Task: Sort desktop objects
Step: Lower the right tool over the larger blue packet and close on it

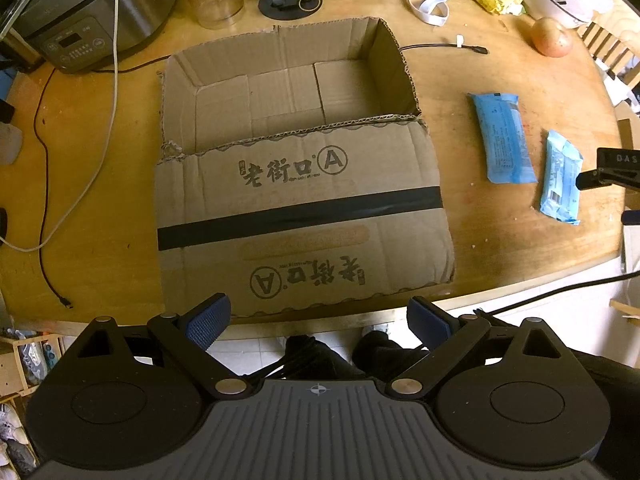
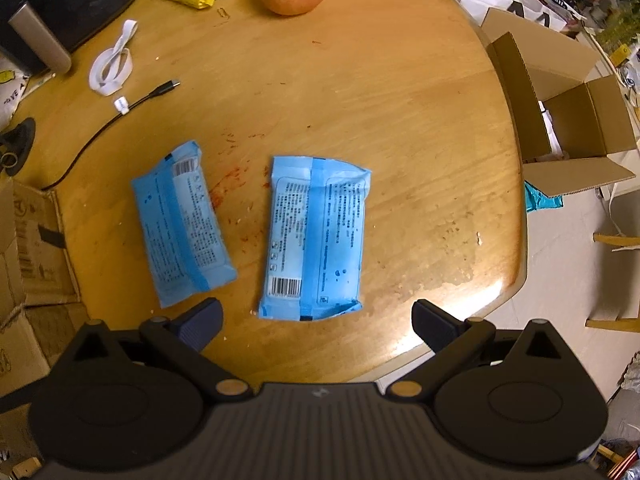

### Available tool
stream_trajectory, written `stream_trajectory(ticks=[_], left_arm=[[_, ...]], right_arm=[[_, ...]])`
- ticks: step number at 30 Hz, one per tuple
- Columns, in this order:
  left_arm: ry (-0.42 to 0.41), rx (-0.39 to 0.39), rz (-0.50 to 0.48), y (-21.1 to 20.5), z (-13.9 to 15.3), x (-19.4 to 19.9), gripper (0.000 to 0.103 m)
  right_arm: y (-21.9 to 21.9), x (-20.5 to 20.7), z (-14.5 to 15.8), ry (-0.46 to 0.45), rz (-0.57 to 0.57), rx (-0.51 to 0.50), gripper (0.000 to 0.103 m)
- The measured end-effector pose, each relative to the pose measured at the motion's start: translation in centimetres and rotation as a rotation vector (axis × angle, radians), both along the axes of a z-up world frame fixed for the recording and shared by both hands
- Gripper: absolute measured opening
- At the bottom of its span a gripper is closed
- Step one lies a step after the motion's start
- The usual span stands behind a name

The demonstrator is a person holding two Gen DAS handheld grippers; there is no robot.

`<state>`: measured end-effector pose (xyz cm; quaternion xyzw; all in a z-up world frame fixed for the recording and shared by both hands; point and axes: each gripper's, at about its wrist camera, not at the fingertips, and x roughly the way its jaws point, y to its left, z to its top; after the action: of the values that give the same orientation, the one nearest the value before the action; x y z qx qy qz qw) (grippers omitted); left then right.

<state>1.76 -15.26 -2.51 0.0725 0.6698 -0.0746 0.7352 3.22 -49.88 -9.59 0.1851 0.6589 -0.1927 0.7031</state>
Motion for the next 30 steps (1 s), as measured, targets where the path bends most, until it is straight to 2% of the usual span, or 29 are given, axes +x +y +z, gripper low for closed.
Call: stream_trajectory(ticks=[30], left_arm=[[0.014,0.012,0.028,0.8,-0.1,0.5,0.097]], right_arm=[[-2.1,3.9,-2.2,0.021,-0.026,-0.028,0.103]])
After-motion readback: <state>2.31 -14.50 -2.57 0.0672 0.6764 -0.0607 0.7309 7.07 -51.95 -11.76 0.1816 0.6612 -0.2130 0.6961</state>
